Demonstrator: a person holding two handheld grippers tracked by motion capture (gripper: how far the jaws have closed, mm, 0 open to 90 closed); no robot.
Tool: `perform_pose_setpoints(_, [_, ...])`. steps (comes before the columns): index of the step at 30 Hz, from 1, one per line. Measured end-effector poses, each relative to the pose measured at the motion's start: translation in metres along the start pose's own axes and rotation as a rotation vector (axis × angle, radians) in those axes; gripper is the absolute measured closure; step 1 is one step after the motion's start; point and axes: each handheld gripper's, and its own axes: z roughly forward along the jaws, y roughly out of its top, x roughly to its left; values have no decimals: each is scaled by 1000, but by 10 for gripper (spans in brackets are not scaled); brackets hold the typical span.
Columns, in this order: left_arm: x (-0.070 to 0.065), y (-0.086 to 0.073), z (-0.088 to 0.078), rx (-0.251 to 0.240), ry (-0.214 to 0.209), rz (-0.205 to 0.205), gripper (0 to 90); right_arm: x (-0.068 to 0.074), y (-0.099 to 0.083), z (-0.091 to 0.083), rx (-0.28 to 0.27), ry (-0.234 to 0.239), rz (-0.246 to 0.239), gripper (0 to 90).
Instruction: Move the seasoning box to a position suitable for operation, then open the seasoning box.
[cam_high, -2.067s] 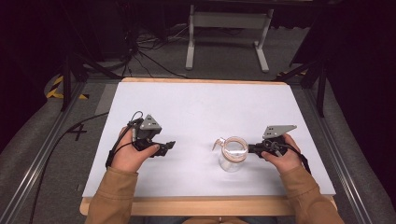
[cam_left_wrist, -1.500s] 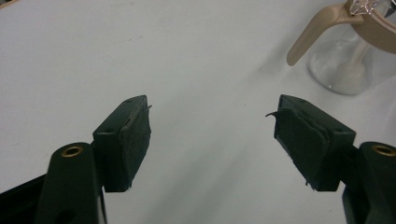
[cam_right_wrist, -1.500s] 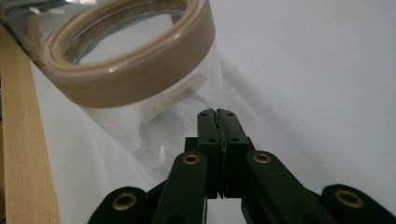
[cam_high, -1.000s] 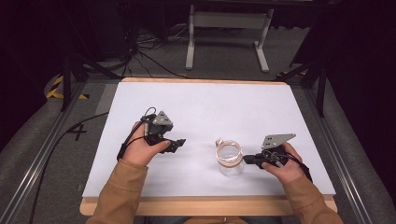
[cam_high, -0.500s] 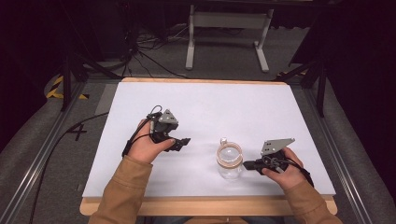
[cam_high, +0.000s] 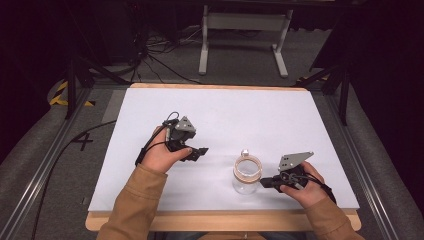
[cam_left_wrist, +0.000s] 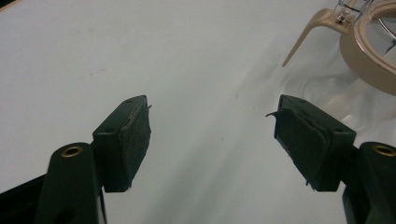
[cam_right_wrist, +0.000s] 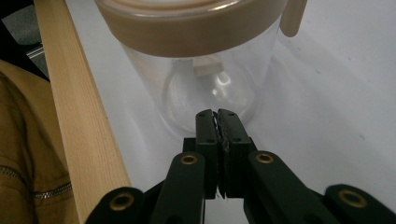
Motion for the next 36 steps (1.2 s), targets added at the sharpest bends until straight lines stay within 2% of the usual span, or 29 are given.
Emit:
perform_pose_setpoints(4, [0,1,0,15,-15,-6,274,0,-1,3,12,-4,-2,872])
perform_pose_setpoints(11, [-1,4,-2,-5,-33,-21,280,0,-1,0,0,-1,2,865])
perform_pose_setpoints(16, [-12,12,-2,-116,-61,-28,268,-5,-2,-12,-39,-39,10,865])
perform_pose_setpoints(20, [-23,21,2,-157,-74,32,285,-9,-5,-22,-70,-63,37,866])
perform_pose_setpoints(22, [-25,23,4,-165,-83,47,361,-10,-6,-25,-77,-69,43,866])
perform_pose_setpoints(23, [-27,25,5,-166,-91,62,361,-11,-8,-26,-79,-74,48,866])
perform_pose_setpoints(25, [-31,28,9,-167,-117,58,469,-12,-10,-29,-86,-83,61,866])
perform_pose_setpoints(27, [-34,33,14,-156,-148,73,579,-12,-12,-32,-95,-87,70,866])
perform_pose_setpoints(32, [-37,42,28,-181,-204,36,722,-8,-18,-36,-101,-103,83,866])
perform_pose_setpoints(36, [-38,46,40,-176,-242,23,821,-5,-26,-39,-104,-121,102,865])
